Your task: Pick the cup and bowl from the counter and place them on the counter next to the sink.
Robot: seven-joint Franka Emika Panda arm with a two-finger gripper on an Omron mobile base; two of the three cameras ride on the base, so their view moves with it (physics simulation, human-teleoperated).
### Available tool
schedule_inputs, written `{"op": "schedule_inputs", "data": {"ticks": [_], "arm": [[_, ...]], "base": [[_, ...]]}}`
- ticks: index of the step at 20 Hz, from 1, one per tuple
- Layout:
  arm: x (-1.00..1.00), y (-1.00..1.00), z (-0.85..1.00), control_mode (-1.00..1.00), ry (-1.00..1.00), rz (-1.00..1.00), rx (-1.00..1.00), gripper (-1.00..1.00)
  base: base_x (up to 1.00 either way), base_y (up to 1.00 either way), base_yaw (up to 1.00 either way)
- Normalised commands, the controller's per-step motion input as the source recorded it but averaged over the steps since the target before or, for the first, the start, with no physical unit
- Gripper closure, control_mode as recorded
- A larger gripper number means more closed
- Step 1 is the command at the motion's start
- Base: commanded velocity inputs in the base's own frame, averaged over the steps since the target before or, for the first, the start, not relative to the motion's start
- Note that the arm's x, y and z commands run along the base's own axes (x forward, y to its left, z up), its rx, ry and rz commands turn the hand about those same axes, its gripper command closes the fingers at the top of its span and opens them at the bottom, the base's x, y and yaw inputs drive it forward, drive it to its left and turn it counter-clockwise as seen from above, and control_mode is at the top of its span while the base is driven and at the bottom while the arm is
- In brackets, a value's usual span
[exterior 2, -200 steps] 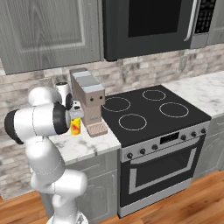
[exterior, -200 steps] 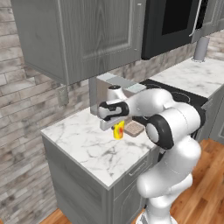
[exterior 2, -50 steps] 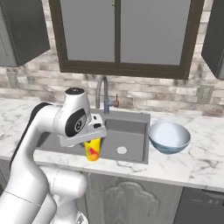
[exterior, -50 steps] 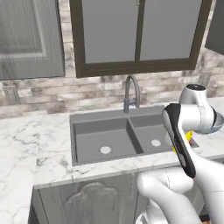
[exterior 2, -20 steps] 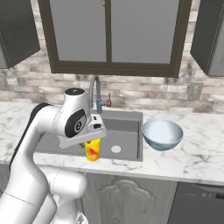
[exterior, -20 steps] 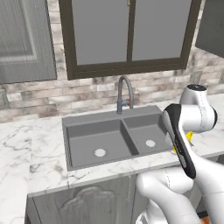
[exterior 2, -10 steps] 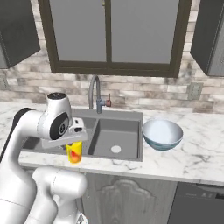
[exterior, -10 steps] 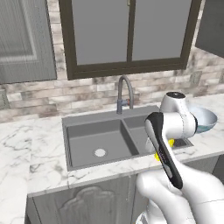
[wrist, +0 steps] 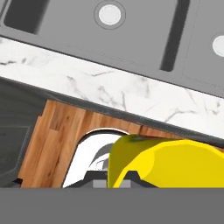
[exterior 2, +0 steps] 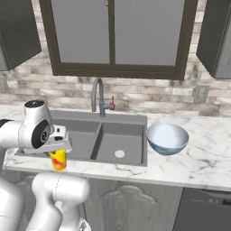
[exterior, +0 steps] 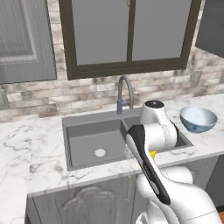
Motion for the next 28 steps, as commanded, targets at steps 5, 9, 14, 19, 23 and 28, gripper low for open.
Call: {"op": "schedule_inputs", "data": {"ticks": [5, 9, 14, 19, 23, 28], "arm": [[-0.01, 0.61, 0.03, -1.0, 0.01, 0.0, -0.01, 1.0], [-0.06, 0.58, 0.02, -1.0, 0.01, 0.0, -0.01, 1.0], [-0.02, 0.67, 0.0, -1.0, 0.0, 0.04, 0.0, 1.0], [0.02, 0.55, 0.0, -1.0, 0.0, 0.11, 0.0, 1.0], [0.09, 0.36, 0.0, -1.0, -0.01, 0.08, 0.02, 1.0], [0.14, 0.17, 0.12, -1.0, -0.01, 0.05, 0.02, 1.0]], "base": [[0.0, 0.0, 0.0], [0.0, 0.0, 0.0], [0.0, 0.0, 0.0], [0.0, 0.0, 0.0], [0.0, 0.0, 0.0], [0.0, 0.0, 0.0]]}}
